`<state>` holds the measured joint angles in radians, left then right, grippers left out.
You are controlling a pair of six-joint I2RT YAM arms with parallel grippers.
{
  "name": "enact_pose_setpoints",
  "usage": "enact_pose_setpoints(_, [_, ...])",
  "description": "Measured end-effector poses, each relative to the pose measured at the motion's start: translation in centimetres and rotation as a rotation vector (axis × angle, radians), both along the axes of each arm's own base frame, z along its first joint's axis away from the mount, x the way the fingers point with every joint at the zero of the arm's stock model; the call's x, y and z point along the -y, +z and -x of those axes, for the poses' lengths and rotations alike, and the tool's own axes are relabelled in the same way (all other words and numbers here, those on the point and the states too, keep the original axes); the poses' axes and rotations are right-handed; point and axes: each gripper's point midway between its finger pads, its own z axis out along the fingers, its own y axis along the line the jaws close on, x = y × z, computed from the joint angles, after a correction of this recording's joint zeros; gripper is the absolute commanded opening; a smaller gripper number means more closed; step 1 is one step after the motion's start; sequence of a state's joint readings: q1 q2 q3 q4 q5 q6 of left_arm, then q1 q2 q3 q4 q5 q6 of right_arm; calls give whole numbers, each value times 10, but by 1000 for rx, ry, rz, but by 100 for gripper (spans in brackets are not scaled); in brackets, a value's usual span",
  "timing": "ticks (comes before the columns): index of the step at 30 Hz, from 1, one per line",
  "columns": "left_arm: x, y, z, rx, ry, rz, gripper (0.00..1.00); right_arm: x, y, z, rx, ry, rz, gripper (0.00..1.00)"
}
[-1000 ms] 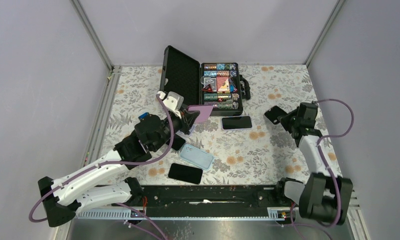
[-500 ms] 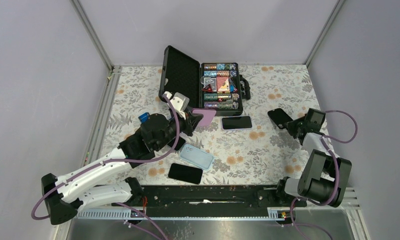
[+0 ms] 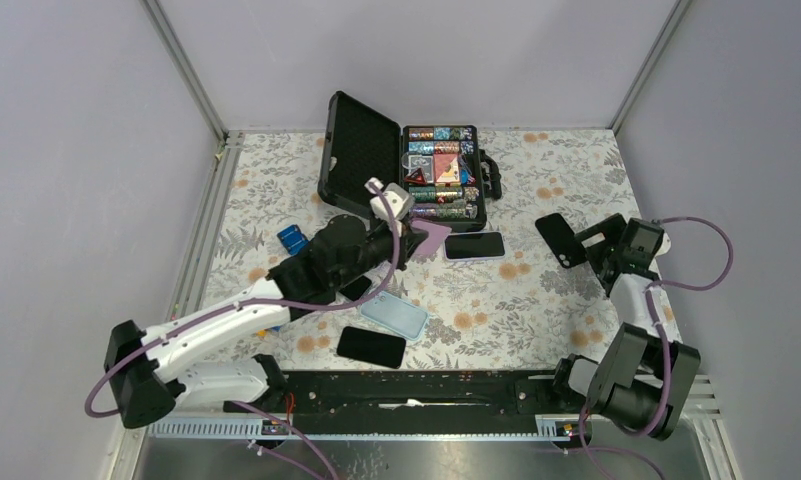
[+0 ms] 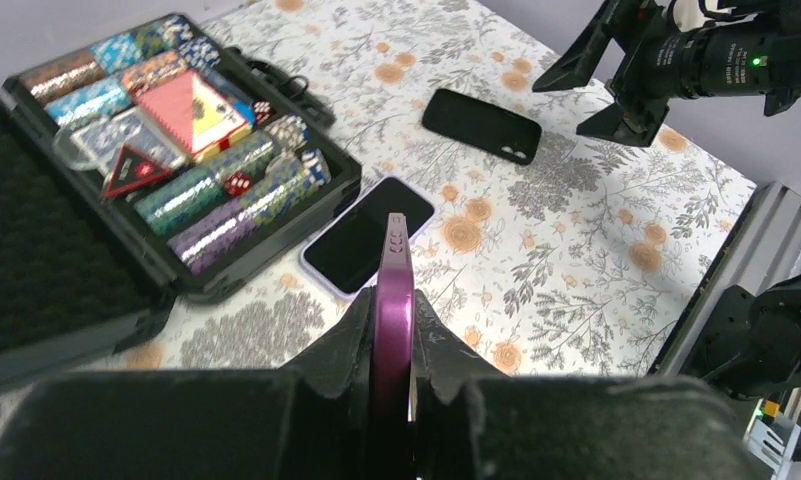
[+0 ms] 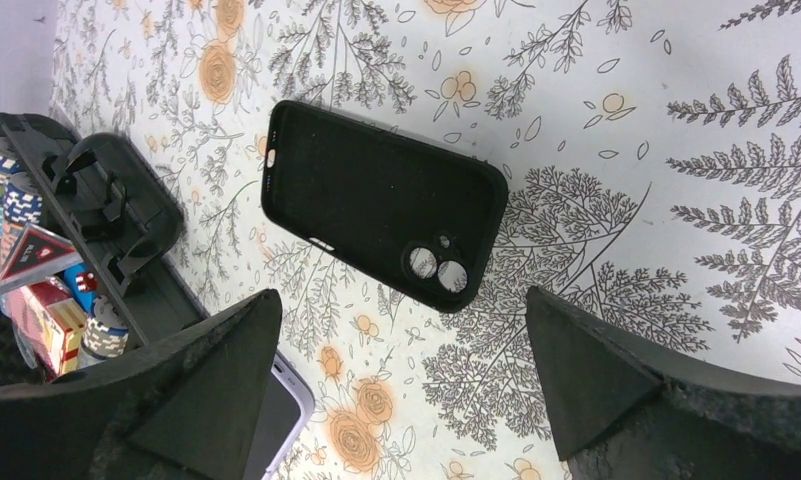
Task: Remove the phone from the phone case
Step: Place the phone case at the center of the board, then place the phone at the center of the board.
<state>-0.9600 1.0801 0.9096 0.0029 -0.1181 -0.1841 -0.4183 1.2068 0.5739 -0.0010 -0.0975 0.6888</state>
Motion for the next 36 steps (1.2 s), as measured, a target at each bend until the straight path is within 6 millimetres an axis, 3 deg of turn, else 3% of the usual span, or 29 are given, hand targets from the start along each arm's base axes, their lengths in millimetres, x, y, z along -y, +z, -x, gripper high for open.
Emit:
enact_pose_setpoints(3, [23, 1, -6, 32, -61, -16, 0, -2, 10, 4, 7, 13, 14, 98])
enact_pose_setpoints(7, [74, -5, -24, 91, -176, -28, 0, -8, 33, 5, 45, 48, 21, 96])
enact_pose_setpoints(12, [133, -51, -44, 120, -294, -85, 0, -18, 69, 9, 125, 85, 29, 94])
enact_pose_setpoints(17, [175, -99, -55, 166, -349, -194, 0, -23, 105, 12, 153, 106, 33, 92])
enact_pose_setpoints(25, [250, -139, -75, 305, -292, -346, 0, -34, 154, 20, 225, 136, 40, 91])
enact_pose_setpoints(33, [272, -172, -86, 273, -161, -457, 0, -45, 194, 32, 292, 165, 49, 92])
enact_pose_setpoints(36, [277, -174, -86, 254, -132, -456, 0, -53, 208, 36, 333, 184, 38, 92])
